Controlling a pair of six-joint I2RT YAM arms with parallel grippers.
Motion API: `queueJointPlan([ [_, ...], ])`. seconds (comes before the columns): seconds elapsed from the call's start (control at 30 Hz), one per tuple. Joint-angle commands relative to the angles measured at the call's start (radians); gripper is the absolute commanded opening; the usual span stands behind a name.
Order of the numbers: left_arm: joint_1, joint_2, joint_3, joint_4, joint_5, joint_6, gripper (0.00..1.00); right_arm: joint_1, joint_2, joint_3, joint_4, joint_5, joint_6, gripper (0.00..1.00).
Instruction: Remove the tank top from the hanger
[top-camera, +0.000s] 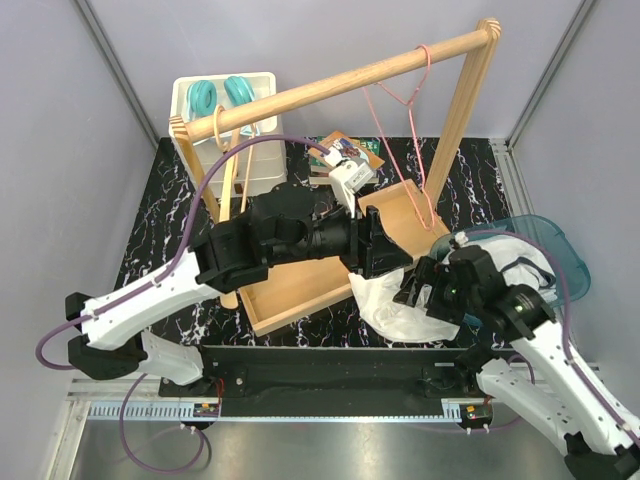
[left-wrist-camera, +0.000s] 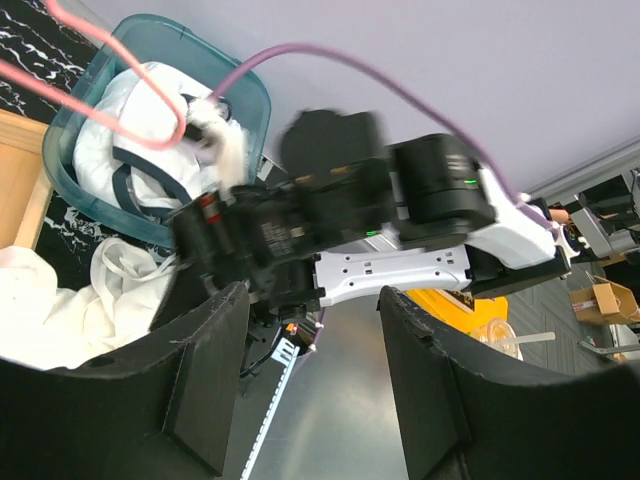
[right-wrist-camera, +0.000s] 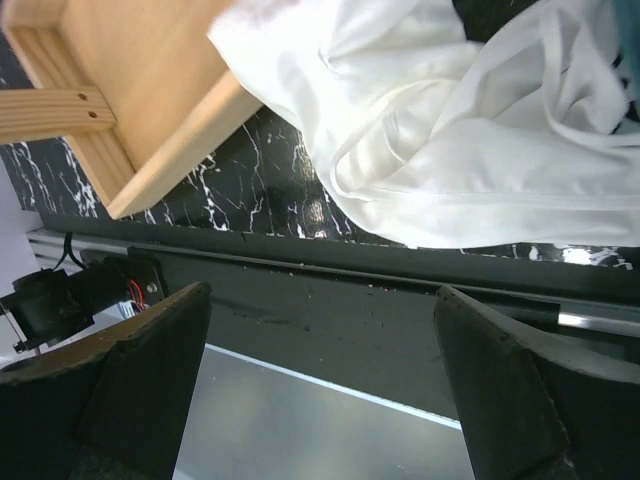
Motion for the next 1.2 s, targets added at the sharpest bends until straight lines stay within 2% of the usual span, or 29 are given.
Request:
queueJointPlan([
  [0.0,-0.018,-0.059,0.021,0.024,-0.028,0.007,0.59,-0.001,0.084,-0.086,0.149,-0.106,0.045,1.0],
  [0.23,-0.029,-0.107,-0.012,0.021,-0.056,-0.005,0.59,-0.001,0.229,-0.162,0.214,-0.008,0.134,1.0],
  [0.5,-0.038,-0.105,-0.004,0.019,-0.06,-0.013,0.59,0.001,0.355,-0.343,0.44,0.014,0.234,1.0],
  [0.57,-0.039,-0.101,-0.001,0.019,-0.059,-0.016,0.59,0.001,0.377,-0.361,0.455,0.037,0.228,0.97],
  [0.7,-0.041,-0.087,0.008,0.018,-0.046,-0.016,0.59,0.001,0.377,-0.373,0.459,0.077,0.21,0.75],
  [0.73,-0.041,-0.084,0.01,0.018,-0.046,-0.016,0.59,0.001,0.365,-0.38,0.461,0.08,0.213,0.59],
  [0.8,-0.041,-0.075,0.016,0.016,-0.043,-0.016,0.59,0.001,0.342,-0.386,0.468,0.081,0.21,0.5],
  [0.83,-0.041,-0.072,0.02,0.016,-0.045,-0.016,0.59,0.002,0.339,-0.387,0.468,0.08,0.21,0.41],
  [0.9,-0.043,-0.058,0.028,0.016,-0.04,-0.016,0.59,0.001,0.334,-0.389,0.473,0.081,0.207,0.33],
  [0.93,-0.043,-0.053,0.039,0.016,-0.039,-0.014,0.59,0.001,0.338,-0.389,0.475,0.081,0.197,0.22],
  [1.0,-0.043,-0.035,0.05,0.015,-0.031,-0.011,0.59,0.001,0.355,-0.377,0.475,0.081,0.185,0.09],
  [1.03,-0.043,-0.03,0.06,0.015,-0.029,-0.01,0.59,0.001,0.357,-0.369,0.473,0.081,0.168,0.0],
  [1.17,-0.043,-0.006,0.083,0.01,-0.026,0.0,0.59,0.001,0.29,-0.305,0.441,0.054,0.13,0.0],
])
